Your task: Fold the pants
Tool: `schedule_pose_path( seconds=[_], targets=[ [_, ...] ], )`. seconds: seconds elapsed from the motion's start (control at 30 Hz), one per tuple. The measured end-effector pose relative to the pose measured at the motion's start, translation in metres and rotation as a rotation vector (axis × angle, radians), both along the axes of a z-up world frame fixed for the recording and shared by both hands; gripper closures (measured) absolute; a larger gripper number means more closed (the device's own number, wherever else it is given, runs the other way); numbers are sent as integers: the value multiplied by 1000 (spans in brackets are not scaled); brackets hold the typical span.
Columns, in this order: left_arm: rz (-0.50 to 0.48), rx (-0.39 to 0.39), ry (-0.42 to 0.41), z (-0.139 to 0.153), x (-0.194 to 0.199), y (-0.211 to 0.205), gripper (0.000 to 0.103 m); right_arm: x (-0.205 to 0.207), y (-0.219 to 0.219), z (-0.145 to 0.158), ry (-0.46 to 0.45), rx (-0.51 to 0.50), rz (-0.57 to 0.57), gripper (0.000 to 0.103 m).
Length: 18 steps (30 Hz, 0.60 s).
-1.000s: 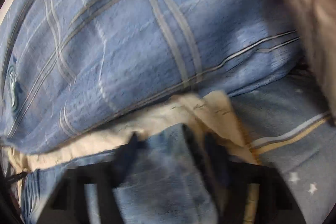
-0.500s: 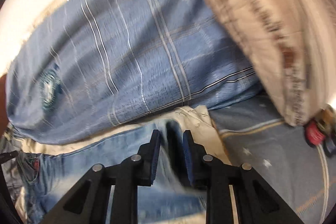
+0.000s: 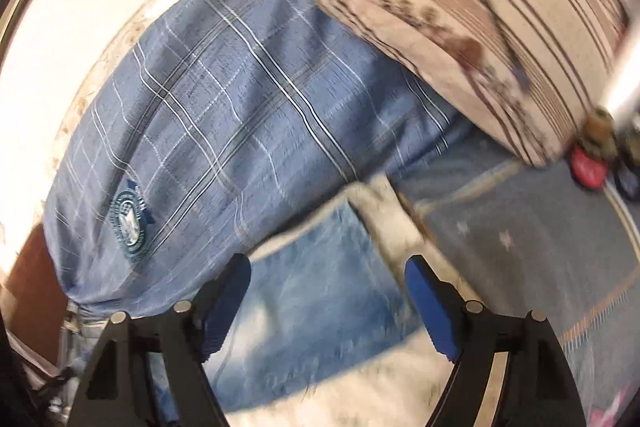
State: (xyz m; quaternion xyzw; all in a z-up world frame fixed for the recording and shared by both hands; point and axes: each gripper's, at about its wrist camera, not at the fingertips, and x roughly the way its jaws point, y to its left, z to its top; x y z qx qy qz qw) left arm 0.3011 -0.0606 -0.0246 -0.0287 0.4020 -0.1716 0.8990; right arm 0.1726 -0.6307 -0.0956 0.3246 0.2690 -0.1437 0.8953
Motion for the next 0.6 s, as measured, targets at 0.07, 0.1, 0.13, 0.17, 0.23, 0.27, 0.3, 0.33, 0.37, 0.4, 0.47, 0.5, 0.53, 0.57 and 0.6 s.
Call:
schedule_pose_path(
  seconds=[0.07, 0.1, 0.13, 0.17, 0.23, 0.27, 0.3, 0.33, 0.37, 0.4, 0.47, 0.5, 0.53, 0.57, 0.6],
  targets=[
    [-7, 12, -13, -1, -2, -1, 88, 26, -4, -10, 25, -41, 2, 21],
    [-8, 21, -19, -2, -2, -2, 88, 41, -7, -16, 47, -50, 12, 21],
    [-8, 29, -22, -3, 0, -2, 88, 58, -9, -24, 74, -55, 29, 21],
    [-6, 32, -23, -3, 1, -2, 88, 77, -10, -32, 103, -66, 48, 21],
    [2, 26, -23, -4, 4, 0, 88, 105, -13, -45, 161, -117, 70, 23],
    [7, 23, -20, -4, 5, 1, 88, 117, -14, -51, 182, -141, 80, 25],
    [11, 21, -18, -4, 5, 2, 88, 128, -14, -57, 197, -159, 95, 30],
    [18, 18, -15, -5, 6, 3, 88, 139, -15, -63, 228, -172, 118, 44],
    [26, 16, -12, -5, 6, 4, 88, 147, -13, -70, 270, -182, 137, 65],
    [32, 16, -10, -5, 6, 4, 88, 152, -10, -75, 312, -199, 154, 69],
    [38, 11, -5, -3, 4, 3, 88, 147, -1, -74, 318, -270, 176, 75],
    [40, 15, -8, -2, 1, 3, 88, 137, 1, -67, 297, -284, 173, 77],
    [42, 21, -11, 1, -2, 2, 88, 127, 1, -61, 272, -277, 160, 78],
    [43, 21, -11, 3, -7, 3, 88, 113, 1, -54, 240, -264, 147, 78],
    [42, 15, -10, 6, -10, 4, 88, 98, 1, -45, 208, -252, 140, 79]
  ],
)
